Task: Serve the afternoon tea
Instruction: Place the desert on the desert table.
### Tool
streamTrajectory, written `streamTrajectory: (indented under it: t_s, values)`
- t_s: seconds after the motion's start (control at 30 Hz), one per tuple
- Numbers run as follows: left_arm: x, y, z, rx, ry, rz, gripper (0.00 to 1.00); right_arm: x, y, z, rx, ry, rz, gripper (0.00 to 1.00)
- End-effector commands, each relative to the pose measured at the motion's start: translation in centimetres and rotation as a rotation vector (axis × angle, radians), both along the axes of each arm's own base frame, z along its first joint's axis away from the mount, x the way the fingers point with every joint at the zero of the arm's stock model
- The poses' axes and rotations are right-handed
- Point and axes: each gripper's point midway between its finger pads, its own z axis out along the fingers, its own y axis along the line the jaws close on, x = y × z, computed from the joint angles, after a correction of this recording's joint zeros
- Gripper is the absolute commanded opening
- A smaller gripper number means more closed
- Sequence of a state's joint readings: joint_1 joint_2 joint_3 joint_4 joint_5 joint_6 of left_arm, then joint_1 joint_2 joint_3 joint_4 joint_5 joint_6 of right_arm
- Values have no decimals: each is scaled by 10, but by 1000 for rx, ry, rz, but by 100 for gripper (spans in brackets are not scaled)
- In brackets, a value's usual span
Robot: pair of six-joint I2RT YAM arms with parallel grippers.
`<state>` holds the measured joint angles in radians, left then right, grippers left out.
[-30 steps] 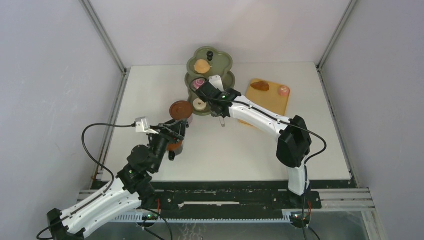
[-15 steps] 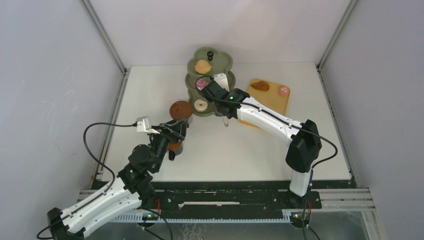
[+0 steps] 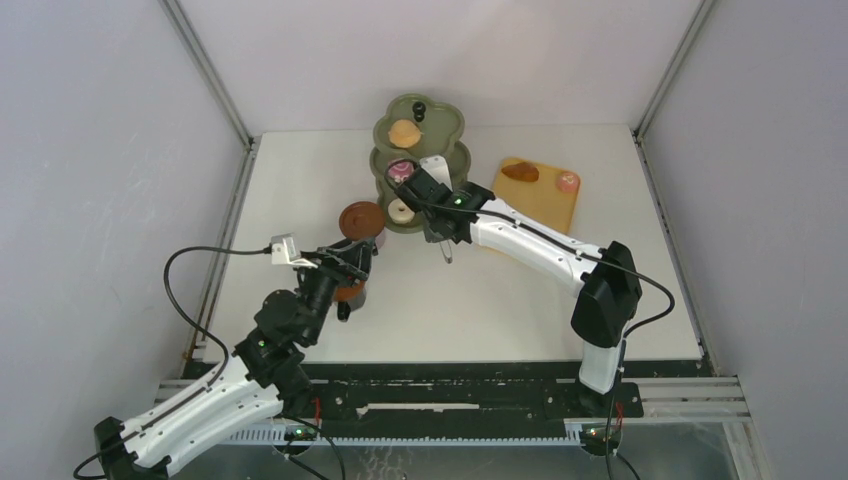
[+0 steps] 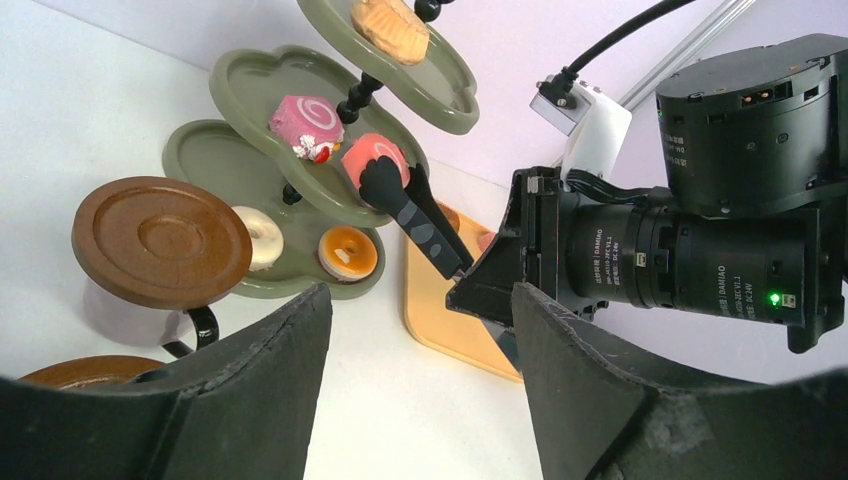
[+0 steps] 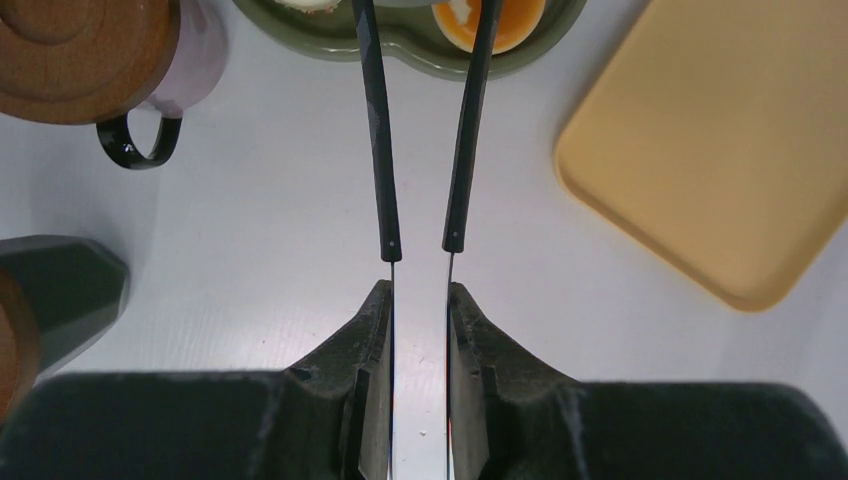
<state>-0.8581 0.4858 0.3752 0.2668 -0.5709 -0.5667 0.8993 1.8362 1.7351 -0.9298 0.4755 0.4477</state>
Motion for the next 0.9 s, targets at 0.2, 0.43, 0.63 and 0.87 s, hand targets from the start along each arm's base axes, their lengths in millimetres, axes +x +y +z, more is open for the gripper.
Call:
streamTrajectory:
  t_s: [0.2, 0.43, 0.63, 0.87]
  values:
    - [-2, 1, 15, -18, -41, -2, 71, -1, 14, 18, 54, -22, 11, 12]
    - [-2, 3, 16, -18, -44, 2, 71, 8, 24, 19, 56, -19, 25, 11]
    - [-2, 3, 16, -15, -45, 7, 71, 19, 30, 19, 56, -15, 30, 12]
    - [-2, 4, 15, -9, -44, 10, 72, 34, 37, 21, 66, -25, 27, 11]
